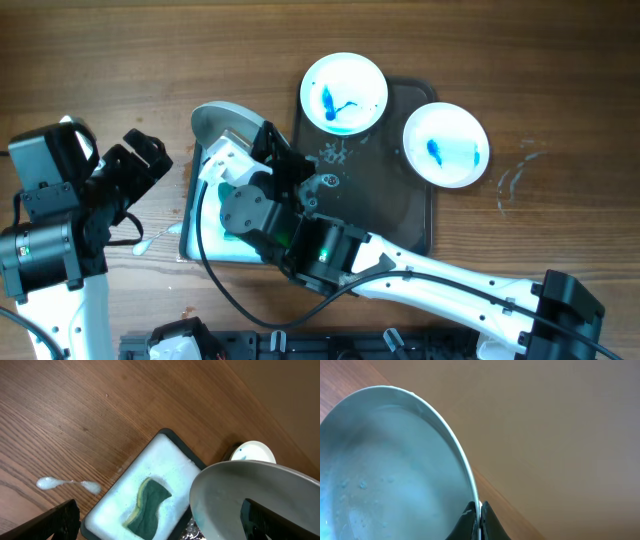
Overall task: Clean dirty plates on tray and stack at the side
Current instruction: 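Lift the plate with the right gripper and tilt it over the basin, then carry the plate right and set it on the table beside the tray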
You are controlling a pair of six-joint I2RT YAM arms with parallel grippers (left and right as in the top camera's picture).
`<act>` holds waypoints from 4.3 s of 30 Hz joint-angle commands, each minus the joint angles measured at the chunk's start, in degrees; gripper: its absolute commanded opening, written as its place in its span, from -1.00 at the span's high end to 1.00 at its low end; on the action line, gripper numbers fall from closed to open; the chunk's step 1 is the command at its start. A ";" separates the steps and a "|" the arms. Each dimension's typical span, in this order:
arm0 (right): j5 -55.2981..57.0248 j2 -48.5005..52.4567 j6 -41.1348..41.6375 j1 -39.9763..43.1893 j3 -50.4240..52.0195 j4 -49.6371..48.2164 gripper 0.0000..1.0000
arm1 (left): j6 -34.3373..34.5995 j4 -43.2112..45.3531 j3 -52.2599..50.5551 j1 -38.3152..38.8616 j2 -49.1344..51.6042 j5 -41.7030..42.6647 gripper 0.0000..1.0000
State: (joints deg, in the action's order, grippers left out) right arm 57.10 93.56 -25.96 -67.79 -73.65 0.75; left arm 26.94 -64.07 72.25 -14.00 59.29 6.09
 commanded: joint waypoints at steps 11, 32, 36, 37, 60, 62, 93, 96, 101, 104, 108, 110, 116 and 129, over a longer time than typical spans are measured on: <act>1.11 0.48 3.45 0.24 -1.07 0.15 0.91 | 0.52 0.13 0.57 -0.37 -0.04 0.90 -1.00; -0.61 0.48 3.89 0.63 -1.07 -0.90 0.91 | 0.52 0.11 0.57 -0.37 -0.04 0.90 -1.00; -1.38 0.50 1.81 0.63 -1.07 -1.11 0.91 | 0.52 0.13 0.57 -0.37 -0.04 0.90 -1.00; -0.61 0.48 2.64 0.68 -1.07 -1.55 0.91 | 0.52 0.11 0.57 -0.37 -0.04 0.90 -1.00; -2.21 0.63 7.76 4.02 -1.03 -0.76 0.91 | 0.52 0.11 0.57 -0.37 -0.04 0.90 -1.00; -1.64 0.63 9.92 4.48 -1.03 1.51 0.91 | 0.52 0.11 0.57 -0.37 -0.04 0.90 -1.00; -59.54 8.04 43.98 109.70 -0.79 56.81 0.38 | 0.52 0.11 0.57 -0.37 -0.04 0.90 -1.00; -65.18 3.67 42.14 104.91 -0.79 56.76 0.28 | 0.52 0.13 0.57 -0.37 -0.04 0.90 -1.00; -72.22 0.00 32.81 89.55 0.98 54.97 -0.43 | 0.52 0.13 0.57 -0.37 -0.04 0.90 -1.00; -72.02 0.22 36.00 83.58 7.54 48.33 -0.58 | 0.52 0.11 0.57 -0.37 -0.04 0.90 -1.00; -72.24 0.31 42.64 82.20 13.49 52.17 -0.55 | 0.52 0.13 0.57 -0.37 -0.04 0.90 -1.00; -72.72 0.31 44.57 82.20 17.25 51.39 -0.55 | 0.52 0.13 0.57 -0.37 -0.04 0.90 -1.00; -82.71 0.31 50.42 82.20 30.12 31.32 -0.20 | 0.52 0.13 0.57 -0.37 -0.04 0.90 -1.00; -77.53 -5.70 58.16 80.87 26.77 28.87 -0.01 | 0.52 0.11 0.57 -0.37 -0.04 0.90 -1.00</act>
State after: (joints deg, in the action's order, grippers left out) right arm -26.44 85.08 25.74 14.41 -47.83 33.98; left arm 26.94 -64.10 72.29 -14.00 59.31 6.11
